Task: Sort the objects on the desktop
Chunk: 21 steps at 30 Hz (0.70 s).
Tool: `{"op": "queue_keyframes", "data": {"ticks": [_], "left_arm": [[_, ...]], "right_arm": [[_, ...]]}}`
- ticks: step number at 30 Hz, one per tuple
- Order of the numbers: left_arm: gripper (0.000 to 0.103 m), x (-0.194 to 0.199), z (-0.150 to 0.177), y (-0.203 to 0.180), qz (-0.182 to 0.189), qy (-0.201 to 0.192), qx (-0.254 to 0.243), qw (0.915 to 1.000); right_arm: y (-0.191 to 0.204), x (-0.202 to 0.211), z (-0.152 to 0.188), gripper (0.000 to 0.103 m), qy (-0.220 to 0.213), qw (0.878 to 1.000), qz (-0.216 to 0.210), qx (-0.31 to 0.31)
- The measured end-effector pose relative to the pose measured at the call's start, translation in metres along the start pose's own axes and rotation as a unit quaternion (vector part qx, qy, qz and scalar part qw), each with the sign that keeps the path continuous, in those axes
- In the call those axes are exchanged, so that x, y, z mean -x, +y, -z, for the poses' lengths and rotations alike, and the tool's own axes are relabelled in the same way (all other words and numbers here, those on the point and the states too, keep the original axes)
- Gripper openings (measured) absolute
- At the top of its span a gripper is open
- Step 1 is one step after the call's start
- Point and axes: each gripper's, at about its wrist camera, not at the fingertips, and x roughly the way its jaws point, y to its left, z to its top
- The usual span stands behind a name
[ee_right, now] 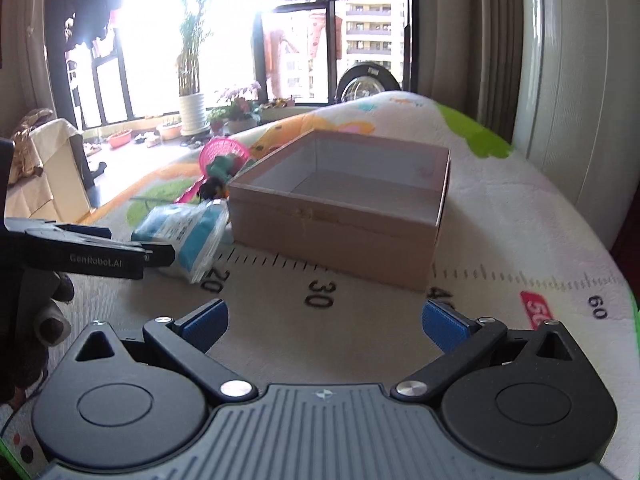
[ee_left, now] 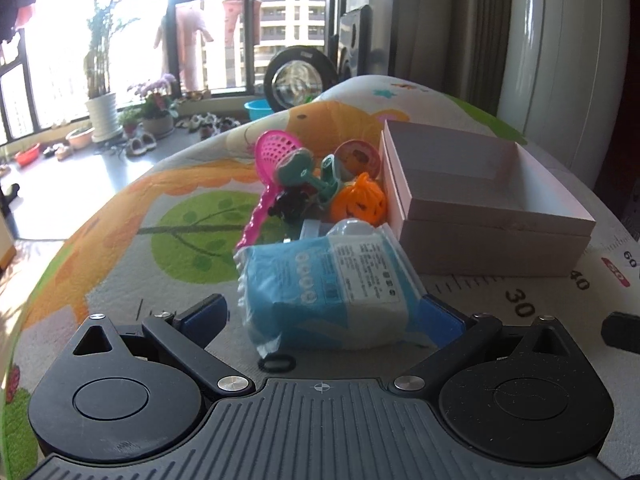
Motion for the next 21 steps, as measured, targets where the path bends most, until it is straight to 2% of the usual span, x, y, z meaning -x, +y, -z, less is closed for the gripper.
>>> {"op": "queue_keyframes", "data": {"ticks": [5, 9, 12, 14, 15, 16, 19, 21], "left_arm": [[0.103, -0.021, -0.013, 0.000, -0.010, -0.012, -0.012, 0.9998], [0.103, -0.034, -0.012, 0.005, 0.000, -0.004, -0.047, 0.9989], [0.103, -0.028, -0.004, 0.017, -0.052, -0.020, -0.082, 0.9951], [0.103, -0.025, 0.001, 0.030, -0.089, -0.027, -0.091, 0.9916], [0.103, -0.023, 0.003, 0.039, -0.092, -0.026, -0.084, 0.9919], [0.103, -0.020, 0.005, 0.048, -0.081, -0.024, -0.070, 0.9939], [0.103, -0.009, 0.007, 0.076, -0.001, -0.007, -0.014, 0.9999], [0.103, 0.000, 0.008, 0.087, 0.029, -0.012, 0.005, 0.9995]], "right_arm": [[0.009, -0.020, -0.053, 0.103, -0.012, 1.000, -0.017, 0.023], [0.018, -0.063, -0.108, 0.103, 0.006, 0.999, -0.050, 0.002], [0.020, -0.109, -0.147, 0.103, 0.039, 0.997, -0.060, -0.035], [0.028, -0.151, -0.171, 0.103, 0.067, 0.994, -0.073, -0.053], [0.035, -0.171, -0.182, 0.103, 0.075, 0.993, -0.071, -0.054], [0.040, -0.190, -0.190, 0.103, 0.085, 0.993, -0.066, -0.056], [0.055, -0.251, -0.205, 0.102, 0.114, 0.989, -0.048, -0.079], [0.058, -0.289, -0.208, 0.090, 0.138, 0.986, -0.027, -0.088]]}}
